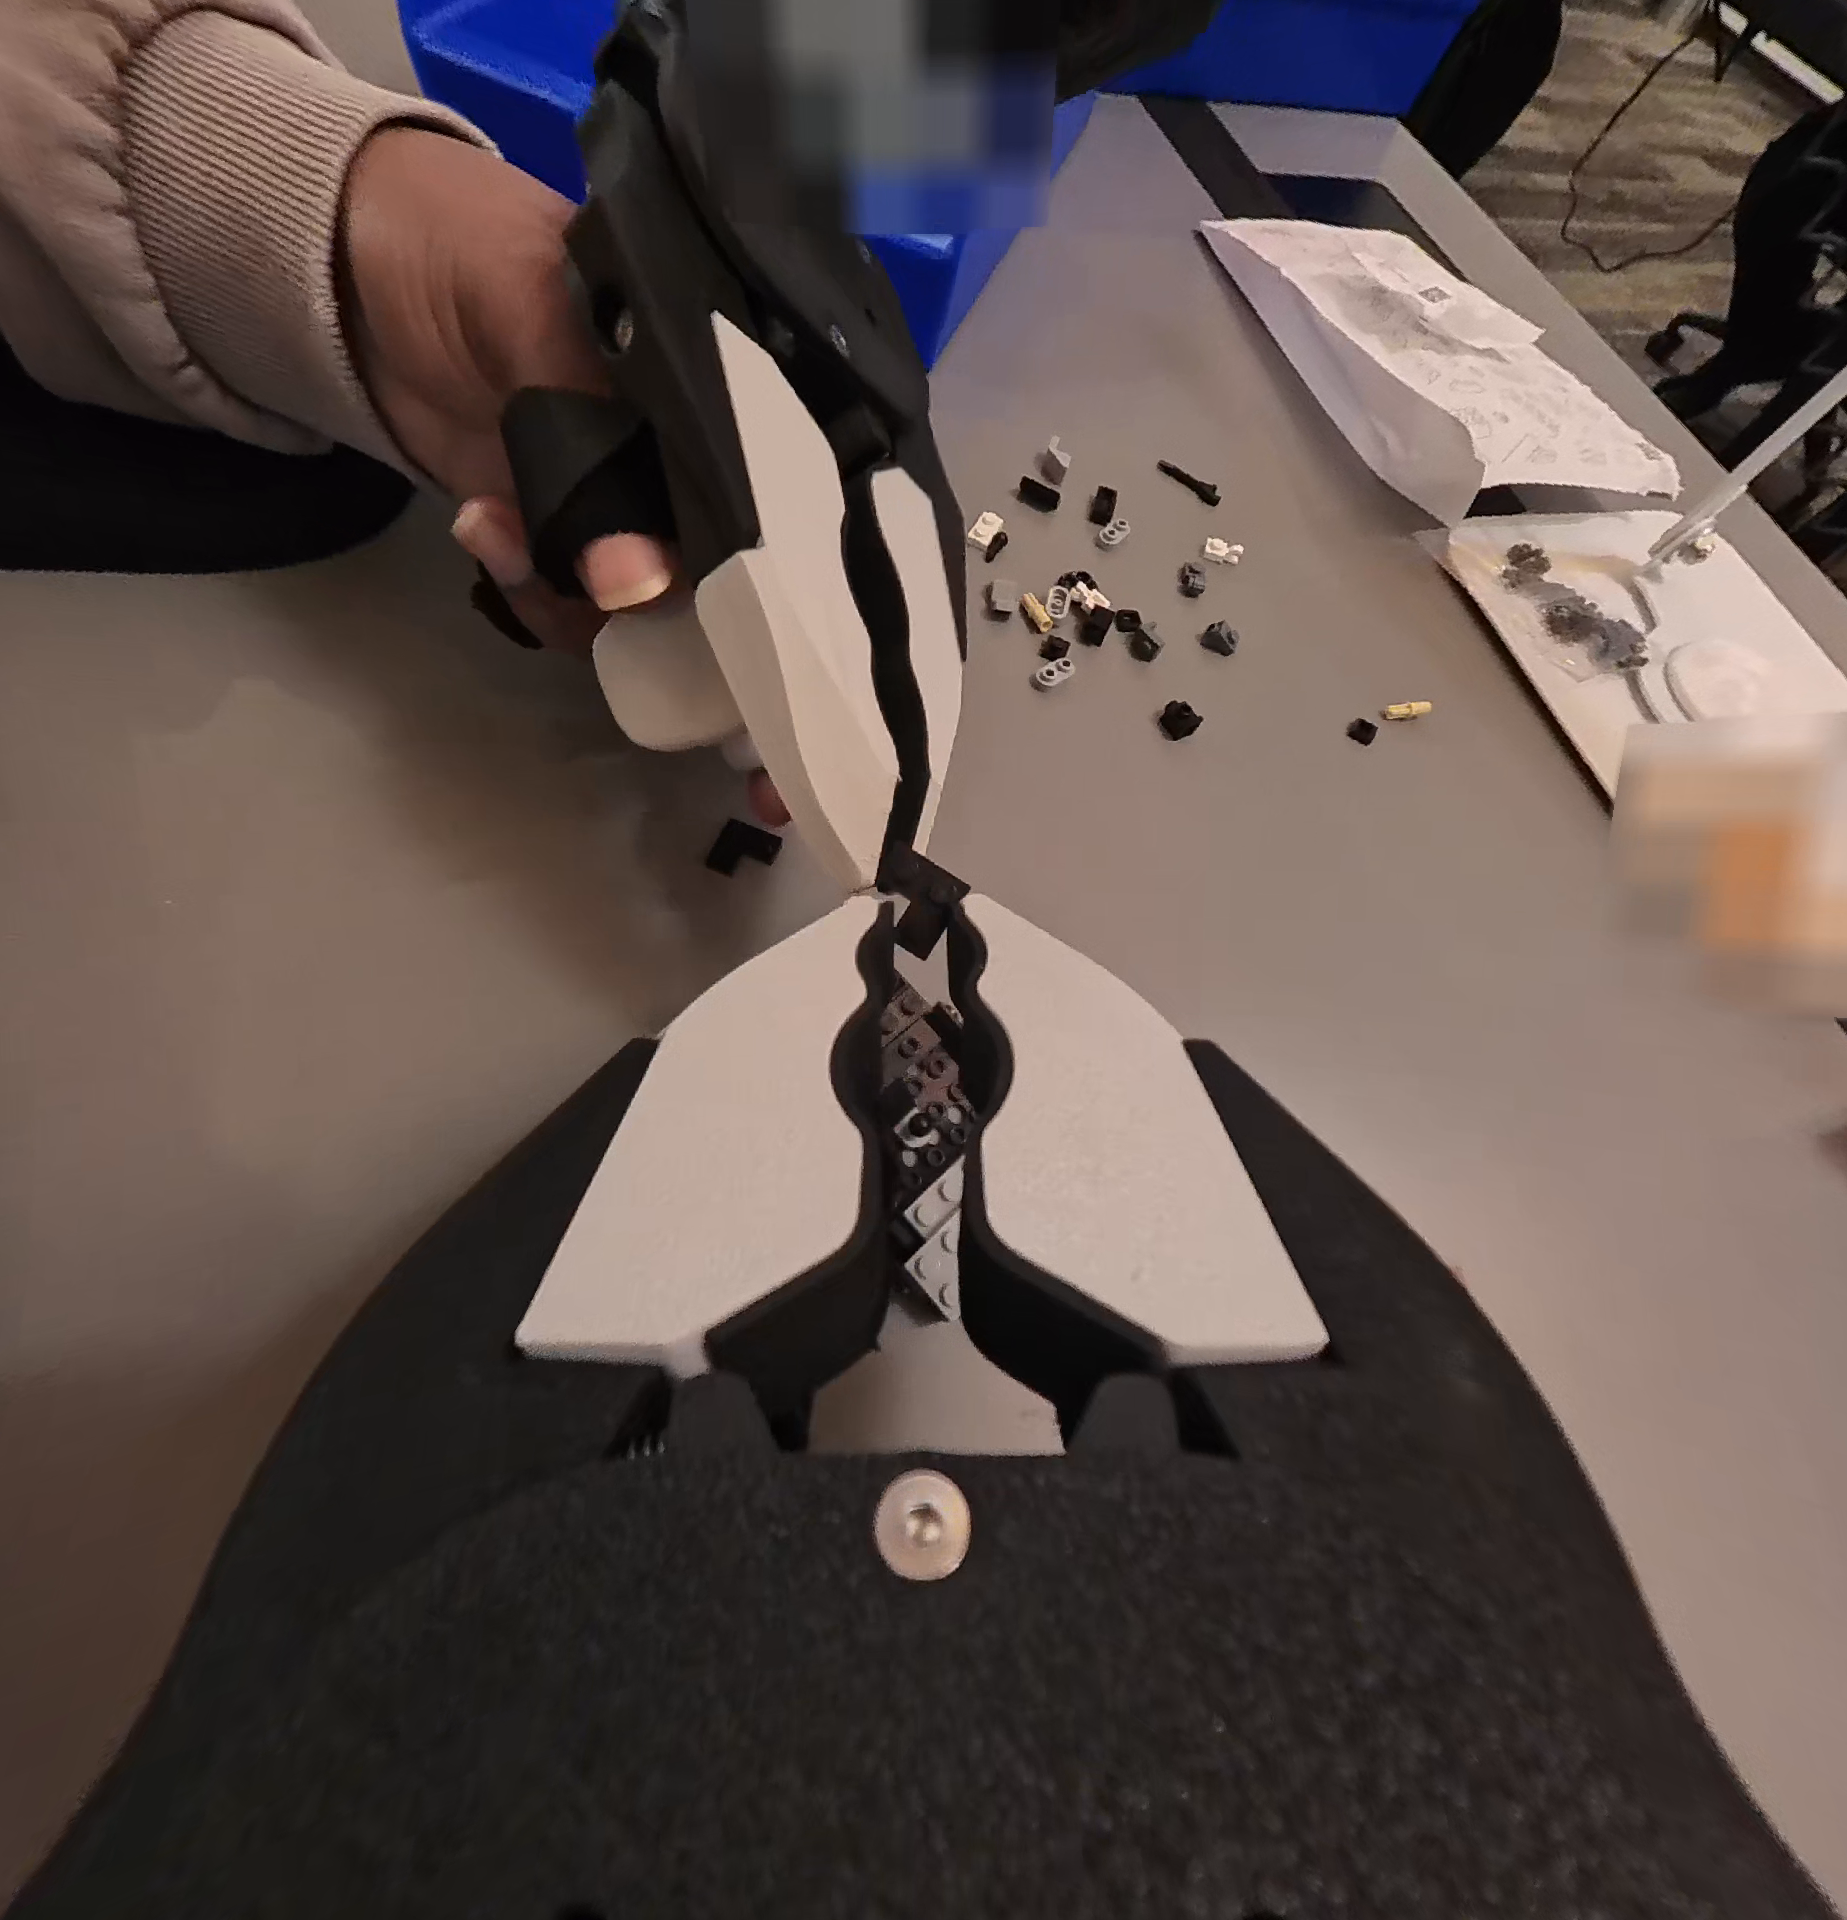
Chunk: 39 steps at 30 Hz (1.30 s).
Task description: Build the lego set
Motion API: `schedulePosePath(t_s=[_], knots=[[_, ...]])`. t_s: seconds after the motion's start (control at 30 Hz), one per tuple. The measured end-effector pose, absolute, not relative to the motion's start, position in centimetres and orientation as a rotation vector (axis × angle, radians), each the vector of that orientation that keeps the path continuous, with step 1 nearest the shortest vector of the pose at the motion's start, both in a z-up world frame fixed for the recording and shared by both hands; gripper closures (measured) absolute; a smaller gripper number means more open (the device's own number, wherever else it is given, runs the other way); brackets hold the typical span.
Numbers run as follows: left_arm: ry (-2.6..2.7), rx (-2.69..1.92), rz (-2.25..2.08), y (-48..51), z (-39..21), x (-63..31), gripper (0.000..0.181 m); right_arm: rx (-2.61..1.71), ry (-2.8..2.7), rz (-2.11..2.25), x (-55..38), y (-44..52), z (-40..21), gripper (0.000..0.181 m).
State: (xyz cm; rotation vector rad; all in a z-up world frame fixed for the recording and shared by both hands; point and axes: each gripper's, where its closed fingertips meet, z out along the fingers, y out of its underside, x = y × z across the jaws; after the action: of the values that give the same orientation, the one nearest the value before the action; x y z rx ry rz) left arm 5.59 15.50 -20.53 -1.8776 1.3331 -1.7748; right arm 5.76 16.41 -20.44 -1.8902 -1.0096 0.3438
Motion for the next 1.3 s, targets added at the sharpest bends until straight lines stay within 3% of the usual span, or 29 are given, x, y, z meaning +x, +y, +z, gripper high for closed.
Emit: schedulePosePath(t_s=[0.23,0.6,0.7,0.87,0.97,1.3], knots=[[1.424,-1.852,-1.737,15.1,-20.7,5.1,0.179,-1.847,-1.077,0.368,5.5,15.2,-20.9,0.178],[1.707,-1.762,-1.569,13.1,-21.5,4.6,0.179,-1.902,-1.171,0.729,4.8,13.7,-20.7,0.16],[1.718,-1.745,-1.567,12.9,-21.2,4.6,0.179,-1.916,-1.18,0.808,4.2,13.5,-21.5,0.175],[1.639,-1.684,-1.628,13.4,-19.8,4.6,0.179,-1.867,-0.999,0.99,4.1,13.8,-20.0,0.176],[1.586,-1.649,-1.654,13.7,-19.0,4.8,0.165,-1.799,-0.803,1.148,4.5,14.6,-18.0,0.176],[1.3,-1.551,-1.763,15.2,-15.0,5.6,0.173,-1.567,-0.386,1.471,5.4,16.1,-13.8,0.176]])
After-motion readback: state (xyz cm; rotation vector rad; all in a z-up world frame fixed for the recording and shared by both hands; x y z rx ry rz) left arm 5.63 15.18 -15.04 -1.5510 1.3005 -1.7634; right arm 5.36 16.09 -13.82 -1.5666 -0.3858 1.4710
